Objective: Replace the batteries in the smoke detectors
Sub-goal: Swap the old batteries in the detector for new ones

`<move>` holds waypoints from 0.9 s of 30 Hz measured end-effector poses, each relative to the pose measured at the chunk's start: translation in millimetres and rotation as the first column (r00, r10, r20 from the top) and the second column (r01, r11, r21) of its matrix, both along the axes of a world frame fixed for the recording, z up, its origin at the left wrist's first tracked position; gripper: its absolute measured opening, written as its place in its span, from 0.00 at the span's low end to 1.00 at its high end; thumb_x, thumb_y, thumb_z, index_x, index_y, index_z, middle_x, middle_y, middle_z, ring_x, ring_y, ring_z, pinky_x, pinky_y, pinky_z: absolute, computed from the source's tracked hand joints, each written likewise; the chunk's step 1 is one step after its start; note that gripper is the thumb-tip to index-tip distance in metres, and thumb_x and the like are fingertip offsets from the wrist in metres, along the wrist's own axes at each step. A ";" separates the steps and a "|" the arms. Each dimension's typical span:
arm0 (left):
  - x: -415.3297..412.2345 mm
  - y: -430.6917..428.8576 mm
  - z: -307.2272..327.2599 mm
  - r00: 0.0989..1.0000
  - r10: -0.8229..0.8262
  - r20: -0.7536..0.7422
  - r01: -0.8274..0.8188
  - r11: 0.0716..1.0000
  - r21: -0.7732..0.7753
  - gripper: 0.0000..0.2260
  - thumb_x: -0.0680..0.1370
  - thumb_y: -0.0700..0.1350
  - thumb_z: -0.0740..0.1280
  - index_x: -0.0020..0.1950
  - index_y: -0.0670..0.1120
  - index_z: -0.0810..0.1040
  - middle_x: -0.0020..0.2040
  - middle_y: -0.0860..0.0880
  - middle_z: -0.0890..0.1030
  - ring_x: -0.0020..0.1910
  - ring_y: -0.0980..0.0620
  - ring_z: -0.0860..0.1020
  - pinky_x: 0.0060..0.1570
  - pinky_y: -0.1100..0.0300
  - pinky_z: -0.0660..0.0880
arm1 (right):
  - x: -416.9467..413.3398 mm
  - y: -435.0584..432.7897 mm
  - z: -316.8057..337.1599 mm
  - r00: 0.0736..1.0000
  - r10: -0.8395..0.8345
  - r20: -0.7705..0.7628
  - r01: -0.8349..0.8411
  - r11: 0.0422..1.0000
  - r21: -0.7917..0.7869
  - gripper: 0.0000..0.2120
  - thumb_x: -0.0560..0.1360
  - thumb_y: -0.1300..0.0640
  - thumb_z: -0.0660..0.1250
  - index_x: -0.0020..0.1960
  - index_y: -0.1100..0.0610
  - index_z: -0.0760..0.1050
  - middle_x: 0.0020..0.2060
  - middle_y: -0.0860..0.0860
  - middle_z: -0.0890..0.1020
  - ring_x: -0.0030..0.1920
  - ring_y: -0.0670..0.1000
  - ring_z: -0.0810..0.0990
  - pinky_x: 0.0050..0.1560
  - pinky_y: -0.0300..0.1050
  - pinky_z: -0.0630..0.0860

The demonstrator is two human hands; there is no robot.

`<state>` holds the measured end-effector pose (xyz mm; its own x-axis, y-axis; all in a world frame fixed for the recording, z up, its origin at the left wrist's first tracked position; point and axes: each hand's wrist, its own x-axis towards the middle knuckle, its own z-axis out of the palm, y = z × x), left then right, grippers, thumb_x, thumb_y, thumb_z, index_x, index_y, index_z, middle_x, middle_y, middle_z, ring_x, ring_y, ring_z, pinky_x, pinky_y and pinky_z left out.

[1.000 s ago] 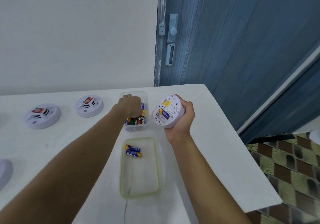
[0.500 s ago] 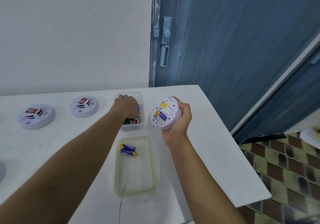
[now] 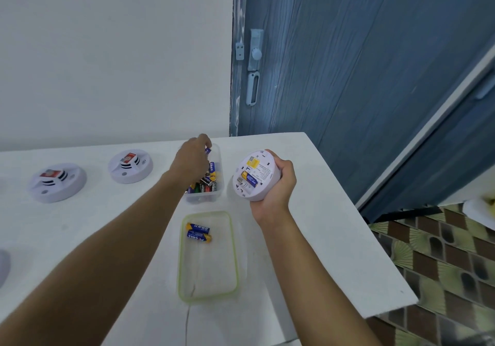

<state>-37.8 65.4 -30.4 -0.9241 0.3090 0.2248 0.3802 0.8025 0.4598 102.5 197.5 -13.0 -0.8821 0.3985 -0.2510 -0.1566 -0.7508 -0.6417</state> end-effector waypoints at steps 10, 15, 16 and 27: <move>66.6 -25.1 59.6 0.979 -0.142 0.144 0.057 0.877 0.476 0.03 0.75 0.44 0.73 0.47 0.49 0.80 0.37 0.48 0.82 0.33 0.46 0.79 0.35 0.56 0.77 | 1.1 -20.7 6.4 1.000 0.005 0.011 -0.004 1.000 -0.030 0.14 0.77 0.48 0.60 0.56 0.53 0.78 0.43 0.52 0.82 0.46 0.54 0.80 0.38 0.43 0.78; 106.2 -36.2 72.5 0.954 -0.212 0.212 0.070 0.845 0.530 0.04 0.70 0.44 0.77 0.42 0.49 0.84 0.39 0.45 0.83 0.34 0.52 0.79 0.39 0.60 0.78 | 1.0 -31.2 9.3 0.999 -0.045 -0.030 0.043 0.996 -0.075 0.13 0.78 0.50 0.58 0.56 0.55 0.76 0.44 0.54 0.80 0.46 0.56 0.79 0.39 0.44 0.78; 112.3 -38.4 72.1 0.947 -0.231 0.224 0.082 0.846 0.527 0.04 0.69 0.44 0.78 0.41 0.50 0.85 0.41 0.47 0.83 0.37 0.51 0.80 0.42 0.56 0.79 | 1.6 -33.0 11.0 0.998 -0.046 -0.039 0.042 0.995 -0.086 0.13 0.78 0.51 0.57 0.57 0.55 0.76 0.45 0.54 0.79 0.43 0.55 0.80 0.37 0.44 0.78; 146.2 -55.5 62.0 0.876 -0.324 0.357 0.018 0.762 0.647 0.07 0.75 0.40 0.72 0.50 0.49 0.86 0.46 0.50 0.86 0.47 0.51 0.84 0.58 0.48 0.78 | 11.7 -53.1 20.8 0.998 -0.038 -0.044 0.036 0.999 -0.032 0.13 0.80 0.52 0.57 0.58 0.56 0.75 0.45 0.54 0.80 0.40 0.54 0.82 0.38 0.44 0.79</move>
